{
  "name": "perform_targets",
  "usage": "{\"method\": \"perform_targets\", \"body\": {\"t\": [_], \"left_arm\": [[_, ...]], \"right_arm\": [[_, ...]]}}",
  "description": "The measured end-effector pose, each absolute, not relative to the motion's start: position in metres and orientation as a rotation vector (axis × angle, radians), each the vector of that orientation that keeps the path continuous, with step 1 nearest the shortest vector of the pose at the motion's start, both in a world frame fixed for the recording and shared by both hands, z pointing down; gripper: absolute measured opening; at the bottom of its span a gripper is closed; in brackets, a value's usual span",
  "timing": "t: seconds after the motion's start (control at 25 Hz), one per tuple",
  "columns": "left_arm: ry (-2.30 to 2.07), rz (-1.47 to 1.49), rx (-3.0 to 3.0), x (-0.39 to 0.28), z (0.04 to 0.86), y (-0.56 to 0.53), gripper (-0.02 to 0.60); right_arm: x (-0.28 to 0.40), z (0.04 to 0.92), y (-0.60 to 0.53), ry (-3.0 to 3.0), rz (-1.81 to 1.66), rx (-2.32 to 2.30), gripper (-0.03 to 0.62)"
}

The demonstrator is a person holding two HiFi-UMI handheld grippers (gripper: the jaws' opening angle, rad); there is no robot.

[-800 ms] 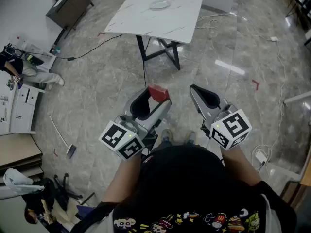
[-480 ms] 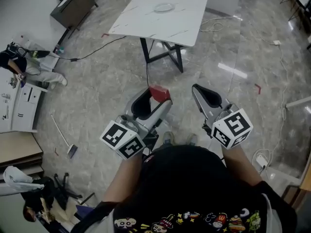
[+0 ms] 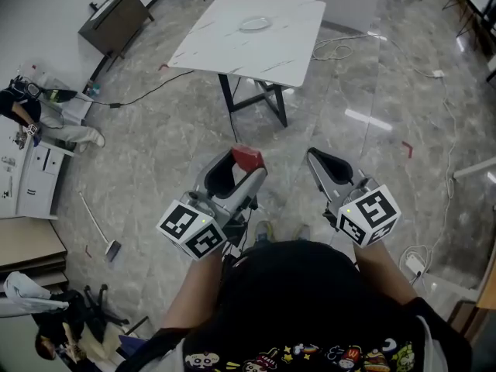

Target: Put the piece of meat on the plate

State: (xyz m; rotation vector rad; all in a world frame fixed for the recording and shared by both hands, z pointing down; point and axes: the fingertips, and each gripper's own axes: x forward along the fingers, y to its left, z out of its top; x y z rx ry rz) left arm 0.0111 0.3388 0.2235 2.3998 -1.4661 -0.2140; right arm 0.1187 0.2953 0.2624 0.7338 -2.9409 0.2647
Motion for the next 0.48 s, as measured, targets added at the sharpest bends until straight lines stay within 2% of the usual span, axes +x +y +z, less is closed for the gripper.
{"method": "perform_targets", "body": {"t": [0.28,0.48], "left_arm": [[-1.498,-0.193,2.370,0.048,0.233,0.315,0.390],[-1.508,-0.177,2.347,0.056,0.238,0.311,0.390]], "right_arm": [[0.168,0.279,0.274,-2.913,0.299,0.722,0.021],[0.178,0.286,0.266,-2.908,0.328,0.720,0.021]]}}
